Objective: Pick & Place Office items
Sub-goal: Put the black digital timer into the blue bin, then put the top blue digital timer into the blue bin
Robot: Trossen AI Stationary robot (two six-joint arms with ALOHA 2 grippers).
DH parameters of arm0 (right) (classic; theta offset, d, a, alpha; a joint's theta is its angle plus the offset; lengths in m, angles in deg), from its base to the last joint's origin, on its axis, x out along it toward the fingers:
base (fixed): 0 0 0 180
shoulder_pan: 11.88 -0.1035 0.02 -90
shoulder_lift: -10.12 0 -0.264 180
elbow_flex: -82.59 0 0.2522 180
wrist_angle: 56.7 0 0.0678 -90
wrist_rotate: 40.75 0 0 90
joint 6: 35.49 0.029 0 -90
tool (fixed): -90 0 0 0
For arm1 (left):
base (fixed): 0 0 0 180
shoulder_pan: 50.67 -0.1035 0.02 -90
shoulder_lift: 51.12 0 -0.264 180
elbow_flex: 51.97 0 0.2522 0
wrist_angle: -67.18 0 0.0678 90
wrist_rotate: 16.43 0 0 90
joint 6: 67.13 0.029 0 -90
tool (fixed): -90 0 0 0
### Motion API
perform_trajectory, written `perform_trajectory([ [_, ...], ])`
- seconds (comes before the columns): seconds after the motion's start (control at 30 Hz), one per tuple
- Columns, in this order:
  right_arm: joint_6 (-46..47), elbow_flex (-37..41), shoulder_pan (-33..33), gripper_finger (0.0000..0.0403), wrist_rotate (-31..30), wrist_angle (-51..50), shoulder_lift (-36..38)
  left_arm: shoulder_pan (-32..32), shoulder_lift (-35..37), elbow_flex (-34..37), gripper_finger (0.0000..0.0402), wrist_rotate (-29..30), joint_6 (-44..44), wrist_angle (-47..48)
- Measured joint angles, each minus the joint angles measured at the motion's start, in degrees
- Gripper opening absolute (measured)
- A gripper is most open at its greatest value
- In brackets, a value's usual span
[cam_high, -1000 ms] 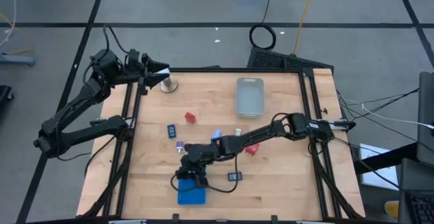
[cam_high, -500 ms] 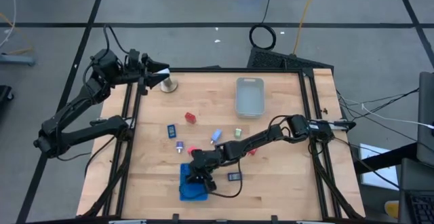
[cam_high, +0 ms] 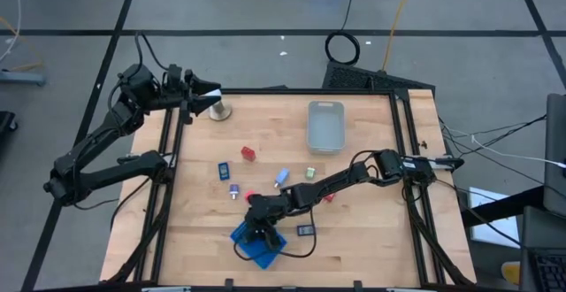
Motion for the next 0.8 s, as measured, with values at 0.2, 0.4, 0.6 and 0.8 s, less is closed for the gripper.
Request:
perform_trajectory([
  [0.2, 0.04, -0.7, 0.0, 0.0189, 0.06, 1.02, 0.0, 0.0, 0.0, -0.02, 0.0267, -0.02, 0.3, 0.02],
  [0.4, 0.52, -0.69, 0.03, 0.0189, 0.06, 2.7, 0.7, 0.0, 0.0, -0.02, 0.0267, -0.02, 0.28, 0.03],
  [0.6, 4.28, -0.7, 0.96, 0.0198, 0.16, 3.27, 2.75, 0.0, 0.0, 0.0, 0.0267, -0.08, 0.52, 0.55],
  [0.8, 4.65, -0.77, 2.99, 0.0206, 0.31, 1.06, 6.44, 0.0, 0.0, 0.0, 0.0267, -0.09, 0.21, 2.3],
])
